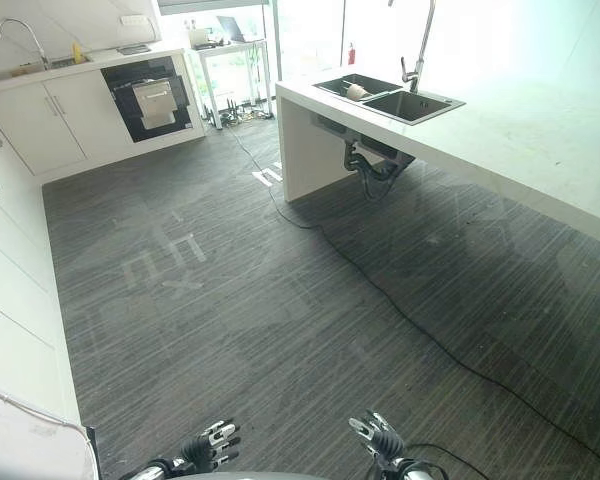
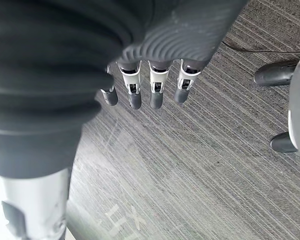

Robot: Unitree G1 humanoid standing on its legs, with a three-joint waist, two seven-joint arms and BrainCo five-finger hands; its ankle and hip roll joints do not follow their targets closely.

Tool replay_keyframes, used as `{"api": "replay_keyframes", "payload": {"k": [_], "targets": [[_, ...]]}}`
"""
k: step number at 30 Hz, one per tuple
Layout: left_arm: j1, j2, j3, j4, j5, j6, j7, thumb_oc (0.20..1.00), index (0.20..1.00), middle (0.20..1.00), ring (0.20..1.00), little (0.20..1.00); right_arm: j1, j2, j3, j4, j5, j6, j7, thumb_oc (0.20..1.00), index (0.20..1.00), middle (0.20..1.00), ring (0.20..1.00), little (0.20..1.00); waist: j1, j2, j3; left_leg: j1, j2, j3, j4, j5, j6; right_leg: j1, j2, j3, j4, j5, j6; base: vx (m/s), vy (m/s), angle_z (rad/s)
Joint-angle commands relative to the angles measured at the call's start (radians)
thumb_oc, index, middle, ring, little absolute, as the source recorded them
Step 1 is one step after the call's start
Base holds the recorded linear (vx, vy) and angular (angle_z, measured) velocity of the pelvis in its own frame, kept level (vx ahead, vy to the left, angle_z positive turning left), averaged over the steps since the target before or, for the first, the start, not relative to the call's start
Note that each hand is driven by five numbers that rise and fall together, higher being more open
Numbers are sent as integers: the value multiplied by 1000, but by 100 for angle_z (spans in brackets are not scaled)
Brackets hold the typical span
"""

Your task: Place the dishes in the dishwasher.

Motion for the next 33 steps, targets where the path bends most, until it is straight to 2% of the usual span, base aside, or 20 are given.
{"api": "replay_keyframes", "payload": {"k": [1,4,5,7,13,18,20,25,30,33], "targets": [[-87,-20,-6,62,-8,-31,-38,1000,1000,1000,1000,1000,-78,1,-4,66,6,-24,20,1000,1000,1000,1000,1000,-1,-13,10,-6,-4,-47,24,-110,-20,6,-40,1,11,-68,57,-2,-4,4],[-85,-21,-1,69,-17,-59,9,1000,1000,1000,1000,1000,-82,2,-1,79,2,-25,23,1000,1000,1000,1000,1000,4,-15,11,-6,-2,-47,28,-112,-21,11,-40,-3,11,-71,55,1,-9,13],[-87,-23,12,75,-16,-54,49,1000,1000,1000,1000,1000,-87,3,5,80,1,-20,22,1000,1000,1000,1000,1000,8,-17,12,-4,-2,-48,34,-114,-21,15,-40,-5,11,-72,53,2,-12,9],[-90,-23,17,79,-4,-51,65,1000,1000,1000,1000,1000,-89,4,9,80,3,-13,19,1000,1000,1000,1000,1000,9,-18,14,-5,-2,-48,38,-115,-20,16,-39,-6,14,-74,51,-4,-8,2],[-87,-24,30,89,51,-78,190,1000,1000,1000,1000,1000,-87,6,9,93,-5,28,19,1000,1000,1000,1000,1000,15,-20,11,4,0,-50,36,-114,-24,28,-36,-10,13,-82,48,0,0,0],[-84,-24,35,93,55,-90,209,1000,1000,1000,1000,1000,-92,1,6,116,-14,10,27,1000,1000,1000,1000,1000,20,-19,13,0,3,-54,38,-111,-28,28,-32,-15,14,-83,45,6,-14,0],[-80,-20,45,90,12,-86,190,1000,1000,1000,1000,1000,-93,-4,3,119,-11,7,46,1000,1000,1000,1000,1000,21,-19,14,1,5,-56,36,-110,-29,29,-29,-14,14,-85,44,15,-46,2],[-83,-18,53,43,-15,-145,198,1000,1000,1000,1000,1000,-103,-11,5,108,11,13,59,1000,1000,1000,1000,1000,24,-19,15,1,13,-60,37,-104,-36,34,-15,-10,21,-95,35,30,-74,7],[-91,-25,68,-49,-106,-132,207,1000,1000,1000,1000,1000,-112,-18,13,71,22,12,77,1000,1000,1000,1000,1000,33,-19,29,-10,26,-66,56,-98,-47,32,-6,-15,35,-105,24,22,-112,8],[-114,-25,86,-157,-141,-112,252,1000,1000,1000,1000,1000,-138,-33,44,-35,60,42,57,1000,1000,1000,1000,1000,42,-33,64,-67,36,-74,180,-117,-52,5,-6,-14,87,-119,2,-64,-157,6]]}}
